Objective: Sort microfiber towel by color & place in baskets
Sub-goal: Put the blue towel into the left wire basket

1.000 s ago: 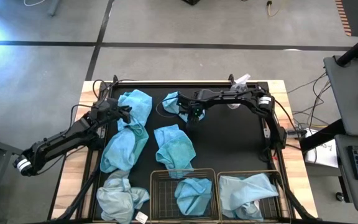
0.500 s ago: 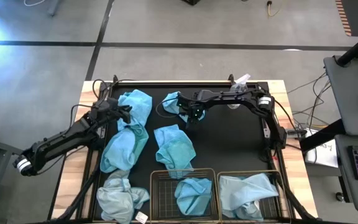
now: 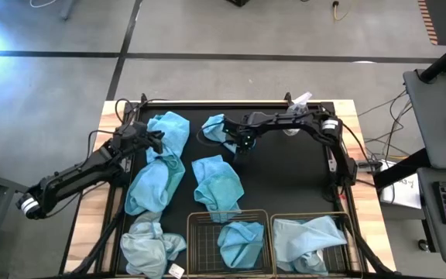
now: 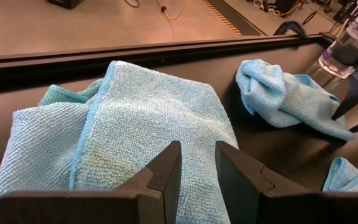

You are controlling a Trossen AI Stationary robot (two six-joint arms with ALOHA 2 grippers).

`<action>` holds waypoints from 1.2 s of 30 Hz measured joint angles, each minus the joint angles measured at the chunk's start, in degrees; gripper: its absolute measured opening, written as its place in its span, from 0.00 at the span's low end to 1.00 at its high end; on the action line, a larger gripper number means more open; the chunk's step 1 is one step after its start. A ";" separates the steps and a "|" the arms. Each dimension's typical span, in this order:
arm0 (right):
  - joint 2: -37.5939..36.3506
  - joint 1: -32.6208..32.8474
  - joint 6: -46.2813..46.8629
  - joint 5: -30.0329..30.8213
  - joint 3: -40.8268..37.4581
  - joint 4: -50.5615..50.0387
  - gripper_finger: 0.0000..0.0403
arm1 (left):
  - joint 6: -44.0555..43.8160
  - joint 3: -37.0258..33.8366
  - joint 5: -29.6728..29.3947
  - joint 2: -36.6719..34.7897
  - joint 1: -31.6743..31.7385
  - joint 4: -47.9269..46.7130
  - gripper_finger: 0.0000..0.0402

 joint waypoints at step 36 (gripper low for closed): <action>0.91 -0.43 5.96 -0.19 1.44 -0.02 0.02 | -0.05 0.00 -0.02 0.00 0.00 0.80 0.21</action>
